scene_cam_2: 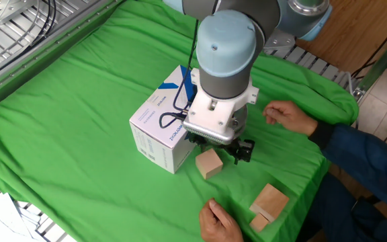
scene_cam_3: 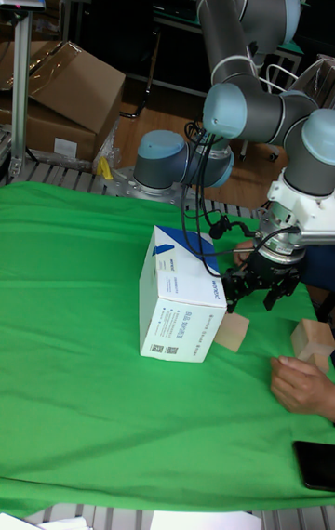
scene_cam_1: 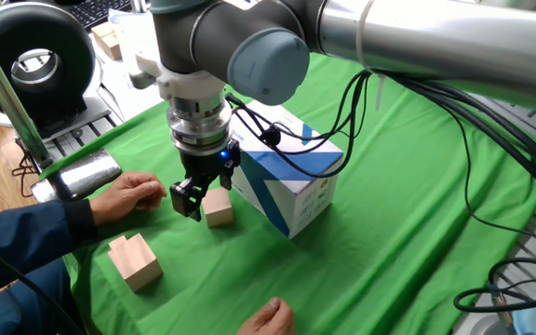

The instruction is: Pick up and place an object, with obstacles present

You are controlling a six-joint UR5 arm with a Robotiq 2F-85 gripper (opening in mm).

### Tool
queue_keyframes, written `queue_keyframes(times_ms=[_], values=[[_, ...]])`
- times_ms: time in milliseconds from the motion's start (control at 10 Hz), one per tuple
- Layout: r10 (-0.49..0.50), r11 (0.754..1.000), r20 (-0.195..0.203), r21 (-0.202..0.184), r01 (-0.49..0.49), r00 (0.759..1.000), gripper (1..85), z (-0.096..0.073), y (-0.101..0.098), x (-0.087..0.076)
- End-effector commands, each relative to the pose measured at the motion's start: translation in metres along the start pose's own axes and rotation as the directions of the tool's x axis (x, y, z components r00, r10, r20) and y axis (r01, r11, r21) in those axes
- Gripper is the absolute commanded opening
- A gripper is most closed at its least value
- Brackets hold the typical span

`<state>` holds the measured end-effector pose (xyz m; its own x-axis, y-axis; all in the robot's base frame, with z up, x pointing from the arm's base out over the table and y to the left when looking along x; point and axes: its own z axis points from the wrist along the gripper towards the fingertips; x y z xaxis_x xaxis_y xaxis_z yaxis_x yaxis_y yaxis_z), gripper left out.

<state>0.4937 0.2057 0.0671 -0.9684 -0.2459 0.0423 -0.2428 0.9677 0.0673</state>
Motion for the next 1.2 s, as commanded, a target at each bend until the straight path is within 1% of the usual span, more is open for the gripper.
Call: queue_keyframes(times_ms=[0, 100, 200, 300, 400, 500, 600, 800, 900, 1000, 1100], values=[[0.048, 0.999, -0.042, 0.008, -0.047, 0.998, 44.3, -0.037, 0.009, 0.016], [0.081, 0.997, -0.083, 0.016, -0.079, 0.993, 31.0, -0.065, 0.017, 0.033], [0.122, 0.991, -0.115, 0.061, -0.116, 0.986, 10.0, -0.089, 0.013, 0.05], [0.145, 0.987, -0.107, 0.087, -0.136, 0.984, 1.3, -0.106, 0.006, 0.058], [0.143, 0.985, -0.095, 0.112, -0.132, 0.985, 1.3, -0.117, -0.006, 0.062], [0.152, 0.984, -0.07, 0.11, -0.143, 0.986, 1.3, -0.126, -0.011, 0.061], [0.142, 0.986, -0.058, 0.1, -0.135, 0.988, 1.3, -0.135, -0.019, 0.063], [0.106, 0.989, -0.025, 0.105, -0.103, 0.994, 1.3, -0.155, -0.044, 0.067], [0.076, 0.991, 0.005, 0.11, -0.077, 0.997, 1.3, -0.162, -0.063, 0.067], [0.048, 0.992, 0.015, 0.113, -0.049, 0.999, 1.3, -0.166, -0.082, 0.071], [0.029, 0.995, 0.038, 0.097, -0.033, 0.999, 1.3, -0.163, -0.096, 0.073]])
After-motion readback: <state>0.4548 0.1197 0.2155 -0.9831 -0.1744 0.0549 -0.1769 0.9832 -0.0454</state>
